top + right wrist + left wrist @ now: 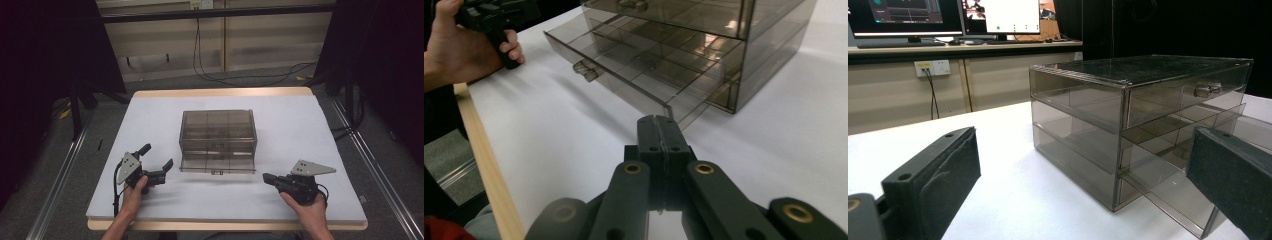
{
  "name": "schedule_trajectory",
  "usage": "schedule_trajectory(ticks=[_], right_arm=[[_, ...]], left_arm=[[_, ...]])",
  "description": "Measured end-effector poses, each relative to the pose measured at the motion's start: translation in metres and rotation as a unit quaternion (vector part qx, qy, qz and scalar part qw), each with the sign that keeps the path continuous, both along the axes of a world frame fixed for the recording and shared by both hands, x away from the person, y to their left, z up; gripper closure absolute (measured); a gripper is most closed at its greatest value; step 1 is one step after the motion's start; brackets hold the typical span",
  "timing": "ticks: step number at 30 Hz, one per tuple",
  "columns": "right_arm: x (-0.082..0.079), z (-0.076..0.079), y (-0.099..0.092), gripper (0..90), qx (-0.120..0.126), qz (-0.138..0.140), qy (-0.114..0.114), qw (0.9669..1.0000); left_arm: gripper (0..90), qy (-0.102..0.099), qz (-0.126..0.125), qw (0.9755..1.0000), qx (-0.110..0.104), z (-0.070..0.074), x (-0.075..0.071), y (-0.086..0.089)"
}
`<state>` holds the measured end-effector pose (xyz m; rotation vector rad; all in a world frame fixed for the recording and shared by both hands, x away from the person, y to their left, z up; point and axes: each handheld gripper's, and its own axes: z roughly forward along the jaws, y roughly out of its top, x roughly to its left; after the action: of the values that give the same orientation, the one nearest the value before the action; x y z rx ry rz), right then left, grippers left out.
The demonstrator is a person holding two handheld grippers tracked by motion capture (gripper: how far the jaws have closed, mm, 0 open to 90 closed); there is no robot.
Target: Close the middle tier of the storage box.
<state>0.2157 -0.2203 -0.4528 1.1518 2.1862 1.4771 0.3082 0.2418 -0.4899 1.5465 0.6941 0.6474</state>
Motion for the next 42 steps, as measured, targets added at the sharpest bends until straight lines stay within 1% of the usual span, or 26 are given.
schedule_trajectory(ticks=[2,3,5,6,8,11,12,13,14,16,17,29,33,42], right_arm=[[-0.001,0.000,0.001,90.0,-0.002,0.004,-0.001,1.0000],[-0.002,0.001,0.005,90.0,-0.003,0.017,-0.004,0.9998],[-0.003,0.002,0.007,90.0,-0.003,0.022,-0.003,0.9998],[-0.003,0.002,0.012,90.0,-0.004,0.032,-0.004,0.9995],[-0.003,0.001,0.017,90.0,-0.007,0.041,-0.002,0.9991],[-0.004,0.001,0.021,90.0,-0.009,0.048,-0.002,0.9988],[-0.004,0.000,0.026,90.0,-0.011,0.055,-0.001,0.9984],[-0.004,0.000,0.026,90.0,-0.011,0.055,-0.001,0.9984],[-0.004,0.000,0.030,90.0,-0.013,0.064,-0.001,0.9979],[-0.004,-0.001,0.032,90.0,-0.015,0.067,-0.003,0.9977],[-0.005,-0.001,0.036,90.0,-0.018,0.075,-0.002,0.9970],[-0.001,0.001,0.050,90.0,-0.021,0.097,0.000,0.9951],[0.000,0.000,0.059,90.0,-0.027,0.111,-0.001,0.9934],[0.003,-0.004,0.073,90.0,-0.033,0.123,0.008,0.9919]], left_arm=[[1.0,0.000,0.000,1.0000,0.000,0.000,0.000,0.000],[1.0,-0.001,0.000,1.0000,0.000,0.000,0.000,0.000],[1.0,0.000,0.000,1.0000,0.000,0.000,0.000,0.000],[1.0,0.001,0.000,1.0000,0.000,0.000,0.000,0.000],[1.0,0.000,0.000,1.0000,0.000,0.000,0.000,0.000],[1.0,0.000,0.000,1.0000,0.000,0.000,0.000,0.000],[1.0,0.000,0.000,1.0000,-0.001,0.000,0.000,0.000],[1.0,0.000,0.000,1.0000,-0.001,0.000,0.000,0.000],[1.0,0.000,0.000,1.0000,-0.001,0.000,0.000,0.000],[1.0,0.000,0.000,1.0000,0.000,0.000,0.000,0.000],[1.0,0.000,0.000,1.0000,0.000,0.000,0.000,0.000],[1.0,0.001,0.000,1.0000,-0.001,0.000,0.000,0.000],[1.0,0.001,0.000,1.0000,-0.002,0.000,0.000,0.000],[1.0,0.001,0.000,1.0000,0.000,0.000,0.000,0.000]])
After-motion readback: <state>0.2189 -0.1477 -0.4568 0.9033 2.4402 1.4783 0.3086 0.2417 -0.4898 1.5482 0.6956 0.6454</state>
